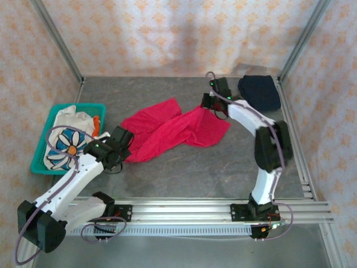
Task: Fold and stack the t-shirts
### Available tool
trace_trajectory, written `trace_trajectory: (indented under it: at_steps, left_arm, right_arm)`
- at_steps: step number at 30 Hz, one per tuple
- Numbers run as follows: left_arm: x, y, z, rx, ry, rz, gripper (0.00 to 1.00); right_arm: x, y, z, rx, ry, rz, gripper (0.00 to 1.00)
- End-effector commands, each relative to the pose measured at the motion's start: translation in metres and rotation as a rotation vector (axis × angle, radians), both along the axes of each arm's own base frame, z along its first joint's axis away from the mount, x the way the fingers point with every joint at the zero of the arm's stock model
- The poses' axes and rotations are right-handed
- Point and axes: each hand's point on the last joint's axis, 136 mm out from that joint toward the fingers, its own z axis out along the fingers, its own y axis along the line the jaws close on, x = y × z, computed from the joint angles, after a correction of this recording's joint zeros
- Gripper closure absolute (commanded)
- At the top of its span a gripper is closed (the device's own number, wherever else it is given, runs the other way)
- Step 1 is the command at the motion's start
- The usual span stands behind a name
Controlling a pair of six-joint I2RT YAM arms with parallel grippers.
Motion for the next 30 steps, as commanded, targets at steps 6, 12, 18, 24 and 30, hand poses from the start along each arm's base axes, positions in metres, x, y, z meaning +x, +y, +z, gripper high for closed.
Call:
trace_trajectory:
  at_steps: [6, 12, 18, 24, 30]
  left_arm:
    - [0.005, 0.002, 0.006, 0.051, 0.021, -0.042, 1.00]
    - [0.001, 0.001, -0.008, 0.088, 0.122, -0.091, 1.00]
    - [0.006, -0.003, -0.017, 0.083, 0.135, -0.096, 1.00]
    - [0.012, -0.007, -0.020, 0.064, 0.110, -0.099, 1.00]
    - [0.009, -0.004, -0.022, 0.068, 0.105, -0.085, 1.00]
  right_arm:
    - [-0.141, -0.074, -0.006, -0.005, 0.037, -0.163, 1.00]
    - [-0.234, -0.105, -0.040, -0.042, 0.258, -0.228, 1.00]
    - [-0.261, -0.130, -0.049, -0.085, 0.290, -0.342, 0.44]
    - [-0.226, -0.106, -0.033, -0.066, 0.220, -0.245, 0.26]
    - [-0.207, -0.070, -0.057, -0.068, 0.273, -0.139, 0.28]
